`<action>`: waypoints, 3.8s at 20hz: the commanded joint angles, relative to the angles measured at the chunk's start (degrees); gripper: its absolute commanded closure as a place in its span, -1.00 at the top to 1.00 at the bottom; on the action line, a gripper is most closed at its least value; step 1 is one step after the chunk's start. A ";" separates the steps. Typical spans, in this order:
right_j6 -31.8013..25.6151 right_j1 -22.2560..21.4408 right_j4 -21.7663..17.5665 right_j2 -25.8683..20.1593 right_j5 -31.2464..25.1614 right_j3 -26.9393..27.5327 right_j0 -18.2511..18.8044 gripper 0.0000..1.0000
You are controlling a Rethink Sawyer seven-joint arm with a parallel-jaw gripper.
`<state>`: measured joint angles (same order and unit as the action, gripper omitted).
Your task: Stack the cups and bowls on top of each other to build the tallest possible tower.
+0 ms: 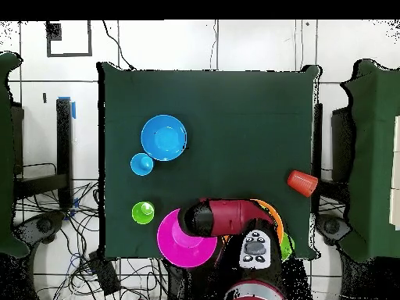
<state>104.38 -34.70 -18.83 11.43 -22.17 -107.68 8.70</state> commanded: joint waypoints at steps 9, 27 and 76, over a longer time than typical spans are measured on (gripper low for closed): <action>12.47 3.29 10.14 -1.85 -18.83 11.90 -9.57 1.00; 14.84 12.31 9.32 -0.84 -6.00 14.72 -13.69 1.00; 17.82 17.17 20.99 -0.57 -42.42 36.84 -15.63 1.00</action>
<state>111.13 -20.54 -0.33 16.39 -59.84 -78.68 -5.14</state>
